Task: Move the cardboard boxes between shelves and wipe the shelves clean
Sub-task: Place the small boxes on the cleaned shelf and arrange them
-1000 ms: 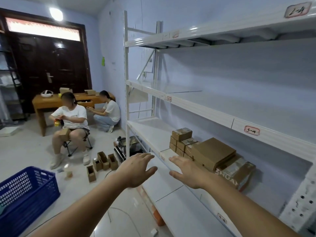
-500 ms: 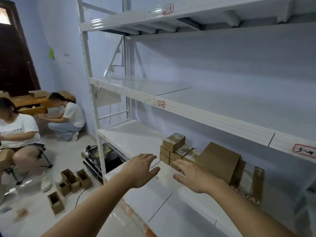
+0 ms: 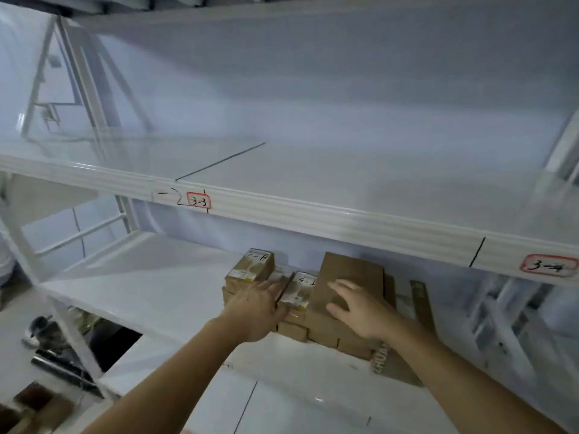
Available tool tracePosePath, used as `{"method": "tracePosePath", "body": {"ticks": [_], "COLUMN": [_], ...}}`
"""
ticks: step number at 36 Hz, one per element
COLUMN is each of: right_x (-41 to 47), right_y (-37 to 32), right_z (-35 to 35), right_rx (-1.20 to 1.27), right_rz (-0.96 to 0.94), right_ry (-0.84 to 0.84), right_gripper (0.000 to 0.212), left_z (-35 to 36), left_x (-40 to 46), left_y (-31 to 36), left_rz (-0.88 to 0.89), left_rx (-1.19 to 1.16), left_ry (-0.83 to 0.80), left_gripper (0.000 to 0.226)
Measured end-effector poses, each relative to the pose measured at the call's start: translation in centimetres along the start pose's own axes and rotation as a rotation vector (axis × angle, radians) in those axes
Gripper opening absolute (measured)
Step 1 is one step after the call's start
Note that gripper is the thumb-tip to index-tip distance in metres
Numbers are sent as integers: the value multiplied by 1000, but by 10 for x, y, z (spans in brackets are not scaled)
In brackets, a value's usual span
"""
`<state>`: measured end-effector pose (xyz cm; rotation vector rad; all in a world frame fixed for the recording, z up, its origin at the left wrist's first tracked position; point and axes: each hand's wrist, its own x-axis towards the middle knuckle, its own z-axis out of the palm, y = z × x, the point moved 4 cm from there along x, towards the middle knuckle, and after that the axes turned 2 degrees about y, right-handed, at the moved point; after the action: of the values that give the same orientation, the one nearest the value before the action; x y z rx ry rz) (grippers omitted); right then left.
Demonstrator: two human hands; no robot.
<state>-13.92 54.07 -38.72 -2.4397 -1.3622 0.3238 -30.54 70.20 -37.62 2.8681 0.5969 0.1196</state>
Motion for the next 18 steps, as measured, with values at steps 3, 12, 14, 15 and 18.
{"method": "tracePosePath", "body": {"ticks": [3,12,14,15,18], "right_x": [6,10,11,13,13], "right_y": [31,102,108,110,108], "right_z": [-7,-7,-5,-3,2], "right_rx": [-27,-66,-41,-33,10], "right_rz": [123,465,516,536,633], "right_ry": [30,182,226,244,257], "right_gripper": [64,55,47,44,39], "left_z": [7,50,63,69,82], "left_x": [36,121,138,146,162], "left_y": [5,28,28,28,32], "left_rz": [33,79,30,-13,-148], "left_rx": [-11,-229,-415,-482,-603], "left_ry": [-17,-127,-140,-150,-205], "left_gripper": [57,62,66,67,70]}}
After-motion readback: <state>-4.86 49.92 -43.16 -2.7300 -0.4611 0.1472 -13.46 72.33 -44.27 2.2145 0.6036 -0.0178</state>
